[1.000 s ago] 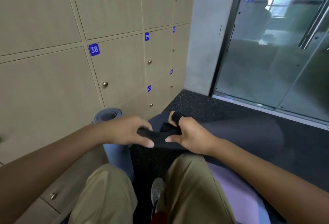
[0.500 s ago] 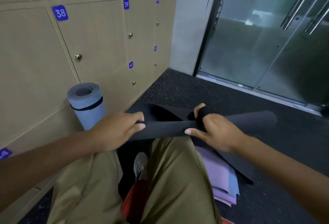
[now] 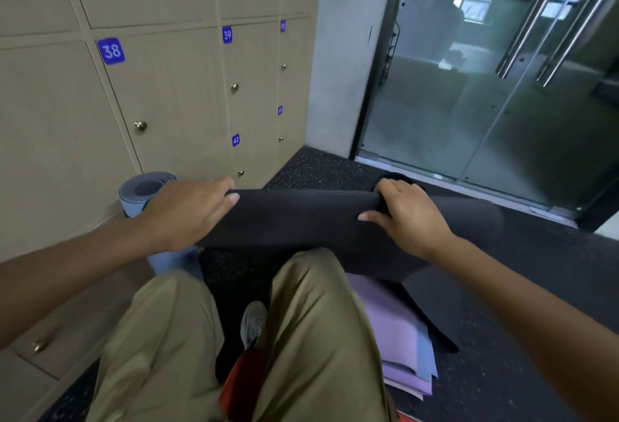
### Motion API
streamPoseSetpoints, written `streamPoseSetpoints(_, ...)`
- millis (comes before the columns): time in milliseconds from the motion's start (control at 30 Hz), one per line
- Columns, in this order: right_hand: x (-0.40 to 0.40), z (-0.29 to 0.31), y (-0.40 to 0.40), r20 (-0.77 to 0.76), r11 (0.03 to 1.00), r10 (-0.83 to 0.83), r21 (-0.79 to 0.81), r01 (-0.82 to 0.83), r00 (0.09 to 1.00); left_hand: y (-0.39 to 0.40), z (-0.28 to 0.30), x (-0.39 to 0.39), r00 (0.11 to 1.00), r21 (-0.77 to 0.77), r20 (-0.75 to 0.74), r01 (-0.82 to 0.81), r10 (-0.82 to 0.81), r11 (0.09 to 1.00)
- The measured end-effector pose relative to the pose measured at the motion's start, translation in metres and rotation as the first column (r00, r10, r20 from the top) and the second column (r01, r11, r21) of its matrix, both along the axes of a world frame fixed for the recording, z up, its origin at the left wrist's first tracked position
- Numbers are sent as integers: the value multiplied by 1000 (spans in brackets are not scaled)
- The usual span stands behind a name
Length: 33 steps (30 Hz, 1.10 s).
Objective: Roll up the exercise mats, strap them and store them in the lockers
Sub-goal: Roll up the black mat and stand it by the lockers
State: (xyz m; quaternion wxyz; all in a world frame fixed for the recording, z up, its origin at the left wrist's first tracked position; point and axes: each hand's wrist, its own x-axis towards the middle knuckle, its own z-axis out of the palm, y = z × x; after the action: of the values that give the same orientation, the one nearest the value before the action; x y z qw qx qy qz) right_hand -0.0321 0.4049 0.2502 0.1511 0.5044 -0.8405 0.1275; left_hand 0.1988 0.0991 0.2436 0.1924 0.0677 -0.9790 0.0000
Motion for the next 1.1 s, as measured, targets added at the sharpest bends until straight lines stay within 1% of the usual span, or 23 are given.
streamPoseSetpoints(67,-2,30,-11,-63,997,1,-82,-6,998,-10,29,1,998,-39,-48,-39,37,998)
streamPoseSetpoints(133,3,61,-17,-130,991,-2,-133,-15,992,-17,56,9,991,-102,-136,-19,5,995)
streamPoseSetpoints(200,12,88,-18,-184,986,5,-164,-36,983,-20,82,22,983,-128,-184,-15,-9,992)
streamPoseSetpoints(367,49,133,-8,-219,969,23,-234,-75,975,-14,129,57,972,-166,-234,-31,-9,986)
streamPoseSetpoints(433,72,137,1,-177,972,22,-228,-63,984,-11,129,76,977,-158,-214,-23,-11,987)
streamPoseSetpoints(500,97,126,11,-72,987,36,-154,-46,997,-6,115,96,986,-156,-165,-15,-11,988)
streamPoseSetpoints(533,110,117,16,7,995,46,-93,-45,999,-3,102,106,991,-148,-133,2,-22,989)
streamPoseSetpoints(600,133,95,27,215,995,15,91,-35,977,3,72,126,998,-127,-50,33,-39,991)
streamPoseSetpoints(667,151,72,39,437,958,-63,279,-69,897,10,47,141,999,-130,17,51,-50,990)
streamPoseSetpoints(700,157,62,45,538,939,-110,331,-90,836,14,36,146,997,-124,42,63,-58,990)
streamPoseSetpoints(767,165,43,55,688,927,-198,363,-95,698,24,17,154,994,-101,75,88,-81,991)
streamPoseSetpoints(833,164,22,61,732,935,-239,352,-53,638,34,2,159,991,-83,87,104,-97,991)
streamPoseSetpoints(867,164,11,63,753,943,-246,331,-28,610,38,-3,161,991,-71,93,106,-99,992)
streamPoseSetpoints(900,165,0,66,789,962,-227,274,3,571,42,-8,163,990,-65,95,111,-105,992)
streamPoseSetpoints(967,166,-18,70,885,994,-101,65,93,454,47,-15,164,987,-70,100,130,-123,989)
streamPoseSetpoints(1033,166,-28,75,941,979,29,-95,180,336,50,-20,165,983,-47,128,139,-132,989)
streamPoseSetpoints(1067,166,-32,77,961,971,91,-144,193,260,49,-23,166,981,-30,145,136,-130,990)
streamPoseSetpoints(1100,165,-35,79,977,964,151,-180,198,151,49,-26,166,978,-11,167,126,-122,992)
